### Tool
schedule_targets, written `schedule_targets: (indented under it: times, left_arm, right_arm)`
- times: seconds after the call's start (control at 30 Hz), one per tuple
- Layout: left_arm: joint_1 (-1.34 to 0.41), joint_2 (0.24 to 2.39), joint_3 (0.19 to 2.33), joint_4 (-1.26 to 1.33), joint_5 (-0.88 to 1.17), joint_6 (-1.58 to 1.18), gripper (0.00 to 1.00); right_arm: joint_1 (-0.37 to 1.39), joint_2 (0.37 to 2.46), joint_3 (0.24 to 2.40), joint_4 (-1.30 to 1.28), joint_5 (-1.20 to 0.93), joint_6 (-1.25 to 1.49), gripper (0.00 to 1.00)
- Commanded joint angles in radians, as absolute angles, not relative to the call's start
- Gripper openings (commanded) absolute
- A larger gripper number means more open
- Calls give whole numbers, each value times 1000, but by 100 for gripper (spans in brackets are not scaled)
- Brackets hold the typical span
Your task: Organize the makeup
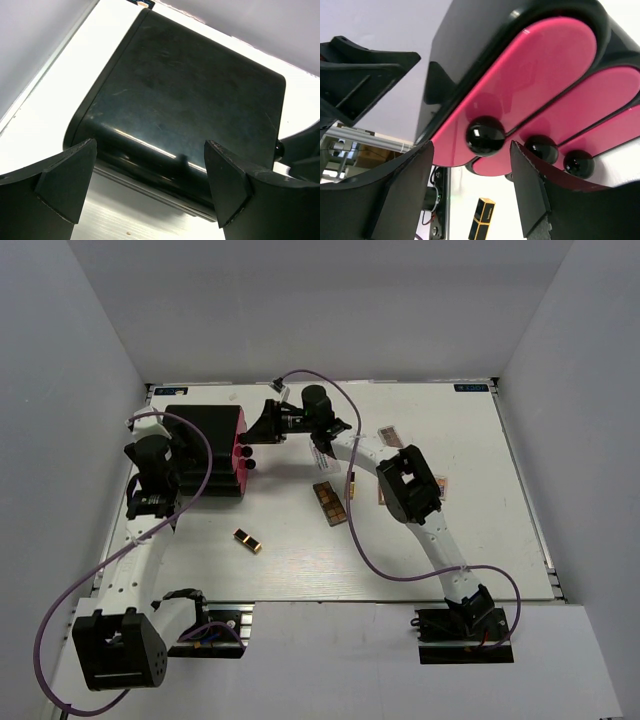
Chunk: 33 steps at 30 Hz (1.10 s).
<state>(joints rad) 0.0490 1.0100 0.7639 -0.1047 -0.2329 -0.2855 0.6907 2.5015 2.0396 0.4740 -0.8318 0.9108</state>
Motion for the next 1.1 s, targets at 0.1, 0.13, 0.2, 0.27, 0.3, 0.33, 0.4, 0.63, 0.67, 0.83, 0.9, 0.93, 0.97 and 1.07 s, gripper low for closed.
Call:
schedule_targets:
  times: [0.1,0.13,0.2,0.27,0.3,0.33,0.4,0.63,0.67,0.83,0.9,0.93,0.97,1.07]
  left_arm:
    - [63,1035,811,-98,-144,-278,98]
    - [63,1043,813,-101,-137,-279,98]
    - [72,1060,819,-107,-123,-281,98]
    - [72,1069,821,-110,-110,-281,98]
    - [72,1074,819,-110,-109,-282,98]
    - [72,1075,819,-112,-104,-282,98]
    - [72,1075,818,-110,-101,-282,98]
    - [72,1077,819,-106,-87,-281,98]
    - [72,1077,821,-107,-86,-281,98]
    - [72,1085,822,-107,-77,-279,98]
    - [72,1088,824,-109,-75,-279,98]
    - [72,1088,824,-109,-74,-281,98]
    - [72,1088,824,-106,-75,-279,98]
    - [72,1089,822,-107,-75,-279,98]
  right_arm:
    - [701,2525,2095,548,-812,934,68]
    - [701,2525,2098,551,-808,933,68]
    - [707,2528,2097,558,-799,925,67]
    - [710,2533,2100,569,-785,923,66]
    - [710,2540,2103,575,-778,919,66]
    - [712,2543,2114,575,-773,907,66]
    - [713,2551,2120,590,-772,903,65]
    - [721,2572,2108,632,-775,937,59]
    - [721,2574,2108,634,-775,936,58]
    - [724,2572,2097,653,-781,937,47]
    - [719,2566,2091,658,-781,934,43]
    - [718,2562,2080,663,-782,933,41]
    - [719,2559,2072,669,-782,931,39]
    - [710,2540,2040,684,-795,928,30]
